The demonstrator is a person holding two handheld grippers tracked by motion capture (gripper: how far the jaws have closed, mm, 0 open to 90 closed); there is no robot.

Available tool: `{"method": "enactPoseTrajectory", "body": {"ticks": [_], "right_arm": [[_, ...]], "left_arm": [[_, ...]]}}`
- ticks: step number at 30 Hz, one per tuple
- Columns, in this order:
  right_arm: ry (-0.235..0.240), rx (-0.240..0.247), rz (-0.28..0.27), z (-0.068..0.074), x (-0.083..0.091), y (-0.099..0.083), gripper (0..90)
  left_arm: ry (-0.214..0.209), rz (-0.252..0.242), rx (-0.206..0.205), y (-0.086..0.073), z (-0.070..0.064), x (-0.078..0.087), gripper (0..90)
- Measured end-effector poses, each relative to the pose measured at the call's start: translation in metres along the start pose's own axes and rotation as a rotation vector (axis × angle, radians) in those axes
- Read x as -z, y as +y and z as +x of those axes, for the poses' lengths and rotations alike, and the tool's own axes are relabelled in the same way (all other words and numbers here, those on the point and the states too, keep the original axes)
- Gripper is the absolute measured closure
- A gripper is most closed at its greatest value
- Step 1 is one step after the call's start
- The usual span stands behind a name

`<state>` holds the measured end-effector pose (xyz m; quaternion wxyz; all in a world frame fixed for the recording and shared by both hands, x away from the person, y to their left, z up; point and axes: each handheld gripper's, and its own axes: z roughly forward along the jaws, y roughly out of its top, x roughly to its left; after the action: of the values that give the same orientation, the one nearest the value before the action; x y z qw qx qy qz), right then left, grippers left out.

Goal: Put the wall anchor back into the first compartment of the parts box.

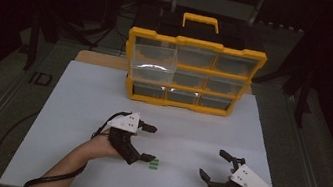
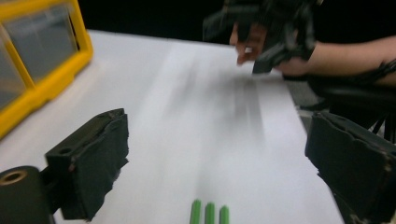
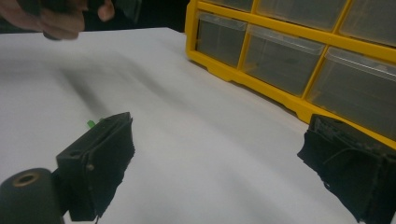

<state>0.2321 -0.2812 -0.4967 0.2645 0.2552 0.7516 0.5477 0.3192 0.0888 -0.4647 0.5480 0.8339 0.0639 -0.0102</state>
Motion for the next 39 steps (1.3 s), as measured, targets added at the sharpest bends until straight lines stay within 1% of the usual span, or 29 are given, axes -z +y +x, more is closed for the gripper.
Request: {"method": "enactPoseTrajectory", "body": {"ticks": [2, 4, 7, 9, 11, 12, 15, 16, 17, 19, 22, 23, 24, 26, 28, 29, 30, 31, 32, 34, 35, 36, 37, 39], "right_arm": [[0.000, 0.001, 0.000, 0.000, 0.000, 0.000, 8.4], [0.000, 0.001, 0.000, 0.000, 0.000, 0.000, 8.4], [0.001, 0.000, 0.003, 0.000, 0.000, 0.000, 8.4], [0.003, -0.001, 0.003, 0.000, 0.000, -0.001, 8.4], [0.003, 0.001, 0.004, 0.000, 0.000, -0.001, 8.4], [0.005, 0.000, 0.003, 0.000, 0.000, -0.001, 8.4], [0.005, 0.001, 0.004, 0.000, 0.000, -0.001, 8.4], [0.006, 0.000, 0.005, 0.000, -0.001, -0.001, 8.4], [0.006, 0.000, 0.005, 0.000, -0.001, -0.001, 8.4], [0.006, 0.000, 0.004, 0.000, -0.001, -0.001, 8.4], [0.007, -0.001, 0.006, 0.000, -0.001, -0.001, 8.4], [0.007, -0.001, 0.006, 0.000, -0.001, -0.001, 8.4], [0.008, -0.004, 0.005, 0.000, -0.001, -0.001, 8.4], [0.011, -0.007, 0.004, -0.001, -0.001, -0.001, 8.4], [0.009, -0.005, 0.005, 0.000, -0.001, -0.001, 8.4], [0.009, -0.005, 0.005, 0.000, -0.001, -0.001, 8.4], [0.009, -0.006, 0.005, 0.000, -0.001, -0.001, 8.4], [0.009, -0.006, 0.005, -0.001, -0.001, -0.001, 8.4], [0.009, -0.002, 0.006, -0.001, -0.001, -0.002, 8.4], [0.008, -0.001, 0.006, -0.001, -0.001, -0.002, 8.4], [0.007, 0.000, 0.008, -0.001, -0.001, -0.002, 8.4], [0.007, 0.000, 0.008, -0.001, -0.001, -0.002, 8.4], [0.006, 0.000, 0.008, -0.001, -0.001, -0.001, 8.4], [0.007, -0.003, 0.008, -0.001, -0.001, -0.001, 8.4]], "left_arm": [[-0.012, 0.019, 0.016, -0.005, 0.002, -0.004, 11.0], [-0.020, 0.042, 0.021, -0.010, 0.003, -0.009, 14.0], [-0.011, 0.084, 0.023, -0.015, 0.003, -0.017, 15.6], [-0.012, 0.104, 0.033, -0.019, 0.003, -0.022, 17.5], [-0.006, 0.132, 0.036, -0.022, 0.002, -0.027, 21.3], [-0.002, 0.149, 0.039, -0.024, 0.001, -0.029, 23.6], [0.003, 0.162, 0.046, -0.027, 0.001, -0.033, 34.0], [0.015, 0.183, 0.053, -0.030, 0.002, -0.035, 38.3], [0.023, 0.198, 0.050, -0.032, 0.003, -0.036, 41.2], [0.023, 0.201, 0.054, -0.033, 0.003, -0.036, 48.3], [0.031, 0.222, 0.064, -0.037, 0.006, -0.039, 57.4], [0.031, 0.222, 0.064, -0.037, 0.006, -0.039, 58.9], [0.021, 0.229, 0.071, -0.039, 0.007, -0.041, 61.2], [0.023, 0.234, 0.076, -0.039, 0.008, -0.042, 63.8], [0.022, 0.252, 0.093, -0.041, 0.009, -0.045, 66.8], [0.022, 0.252, 0.093, -0.041, 0.009, -0.045, 68.1], [0.027, 0.270, 0.094, -0.042, 0.009, -0.047, 68.1], [0.019, 0.281, 0.098, -0.043, 0.010, -0.049, 68.9], [0.027, 0.294, 0.095, -0.043, 0.010, -0.050, 70.3], [0.025, 0.299, 0.097, -0.043, 0.011, -0.051, 73.1], [0.031, 0.303, 0.094, -0.043, 0.011, -0.051, 73.1], [0.023, 0.320, 0.100, -0.043, 0.011, -0.053, 73.8], [0.026, 0.325, 0.095, -0.042, 0.011, -0.053, 75.8], [0.030, 0.332, 0.094, -0.041, 0.011, -0.054, 77.0]]}}
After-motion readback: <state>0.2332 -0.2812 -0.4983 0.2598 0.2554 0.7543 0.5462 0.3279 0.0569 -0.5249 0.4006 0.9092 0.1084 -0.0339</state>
